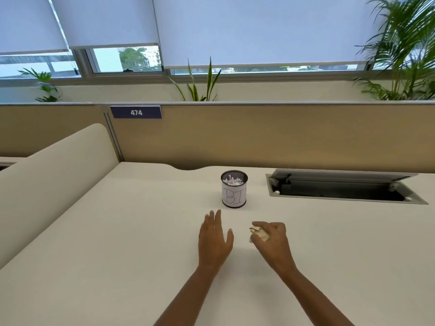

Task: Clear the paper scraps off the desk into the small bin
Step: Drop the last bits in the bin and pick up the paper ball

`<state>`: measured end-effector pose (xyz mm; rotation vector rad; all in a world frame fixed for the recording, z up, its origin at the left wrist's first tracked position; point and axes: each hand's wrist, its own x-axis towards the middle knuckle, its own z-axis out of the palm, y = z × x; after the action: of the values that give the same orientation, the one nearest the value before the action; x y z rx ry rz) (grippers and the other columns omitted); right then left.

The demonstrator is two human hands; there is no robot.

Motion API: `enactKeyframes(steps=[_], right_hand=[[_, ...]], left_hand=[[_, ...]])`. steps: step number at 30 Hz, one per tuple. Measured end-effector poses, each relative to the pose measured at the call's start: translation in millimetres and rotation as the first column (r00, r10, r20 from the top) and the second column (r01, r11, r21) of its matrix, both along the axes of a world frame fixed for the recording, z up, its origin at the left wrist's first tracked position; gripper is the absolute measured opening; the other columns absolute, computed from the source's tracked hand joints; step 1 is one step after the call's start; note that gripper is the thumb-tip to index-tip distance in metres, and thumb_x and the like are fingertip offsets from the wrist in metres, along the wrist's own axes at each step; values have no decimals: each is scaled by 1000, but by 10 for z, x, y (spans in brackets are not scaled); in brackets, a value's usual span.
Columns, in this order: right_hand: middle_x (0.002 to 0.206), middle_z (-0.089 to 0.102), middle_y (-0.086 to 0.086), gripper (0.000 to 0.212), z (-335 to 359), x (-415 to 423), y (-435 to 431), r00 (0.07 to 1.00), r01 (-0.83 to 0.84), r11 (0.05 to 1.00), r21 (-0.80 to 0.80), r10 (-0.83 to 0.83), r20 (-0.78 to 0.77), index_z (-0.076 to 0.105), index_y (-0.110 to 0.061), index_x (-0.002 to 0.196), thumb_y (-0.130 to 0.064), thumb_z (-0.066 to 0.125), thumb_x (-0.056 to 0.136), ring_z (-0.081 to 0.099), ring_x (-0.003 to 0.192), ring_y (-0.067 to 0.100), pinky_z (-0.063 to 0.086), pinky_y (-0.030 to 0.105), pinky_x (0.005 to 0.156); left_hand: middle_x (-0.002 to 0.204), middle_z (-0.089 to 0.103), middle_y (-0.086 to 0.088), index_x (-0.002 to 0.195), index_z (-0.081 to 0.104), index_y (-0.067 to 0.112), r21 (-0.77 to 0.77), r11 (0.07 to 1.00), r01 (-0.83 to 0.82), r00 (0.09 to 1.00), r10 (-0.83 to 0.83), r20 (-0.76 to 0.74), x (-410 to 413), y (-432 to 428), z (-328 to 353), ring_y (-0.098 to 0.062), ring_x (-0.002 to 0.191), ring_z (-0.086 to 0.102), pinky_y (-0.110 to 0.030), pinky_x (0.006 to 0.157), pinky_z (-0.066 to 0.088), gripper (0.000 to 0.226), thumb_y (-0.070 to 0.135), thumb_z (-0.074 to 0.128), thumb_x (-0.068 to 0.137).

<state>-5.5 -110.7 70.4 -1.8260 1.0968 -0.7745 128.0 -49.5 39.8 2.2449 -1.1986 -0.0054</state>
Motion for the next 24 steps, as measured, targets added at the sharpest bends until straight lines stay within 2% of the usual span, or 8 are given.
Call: enactKeyframes(steps=[2, 4, 7, 12, 15, 17, 18, 24], right_hand=[[107, 38, 5, 31, 136, 183, -174, 1000, 11, 999, -44, -10, 19, 62, -15, 110, -8, 64, 79, 49, 78, 2, 37, 2, 59], [102, 39, 6, 31, 282, 359, -357, 1000, 9, 994, -112, -8, 13, 63, -15, 110, -7, 63, 80, 50, 84, 13, 37, 6, 59], [99, 42, 8, 29, 491, 590, -639, 1000, 11, 978, -209, -8, 17, 63, -15, 109, -6, 62, 81, 48, 85, 17, 36, 4, 64], [108, 52, 13, 32, 667, 975, -1015, 1000, 19, 946, -325, -19, 3, 58, -13, 113, -4, 58, 83, 48, 82, 15, 32, 13, 68], [114, 56, 10, 28, 657, 1212, -1141, 1000, -12, 942, -335, 11, -6, 54, -10, 111, -3, 55, 84, 52, 89, 17, 37, 18, 74], [114, 56, 10, 24, 578, 1336, -1197, 998, -51, 948, -315, 36, -54, 51, -10, 108, -3, 51, 85, 56, 92, 23, 43, 31, 79], [113, 55, 10, 22, 518, 1381, -1222, 995, -68, 952, -299, 45, -85, 49, -11, 106, -3, 48, 85, 56, 89, 25, 44, 33, 75], [97, 53, 6, 9, 264, 1507, -1357, 975, -94, 956, -278, 32, -221, 40, -16, 92, -11, 47, 89, 54, 73, 22, 45, 33, 65]], left_hand=[[160, 16, -9, 150, 16, 14, -58, 998, 1, 1000, -2, -25, 147, -186, 126, -20, 148, 13, -30, 120, 17, 65, 33, 45, 94], [159, 14, -12, 150, 15, 13, -107, 994, 11, 997, -19, -70, 275, -383, 261, -22, 148, 15, -32, 118, 22, 71, 32, 51, 92], [159, 13, -14, 150, 10, 10, -150, 988, 47, 992, -64, -112, 451, -675, 418, -24, 148, 15, -35, 117, 26, 82, 33, 59, 88], [160, 8, -13, 151, 2, 6, -70, 991, 115, 985, -123, -118, 706, -1119, 515, -24, 148, 11, -38, 118, 21, 102, 48, 64, 81], [160, 11, -11, 150, 1, 5, 8, 990, 141, 982, -138, -130, 791, -1298, 472, -23, 148, 13, -39, 119, 21, 108, 54, 65, 78], [157, 21, -9, 150, 5, 4, 1, 989, 146, 976, -144, -162, 820, -1361, 408, -23, 145, 22, -38, 117, 26, 108, 54, 67, 77], [155, 26, -8, 150, 8, 4, -21, 989, 147, 972, -148, -182, 831, -1383, 365, -23, 143, 26, -37, 115, 29, 105, 52, 67, 77], [152, 34, -4, 148, 20, 10, -132, 979, 154, 964, -178, -196, 879, -1418, 171, -20, 139, 36, -31, 114, 35, 89, 46, 67, 80]])
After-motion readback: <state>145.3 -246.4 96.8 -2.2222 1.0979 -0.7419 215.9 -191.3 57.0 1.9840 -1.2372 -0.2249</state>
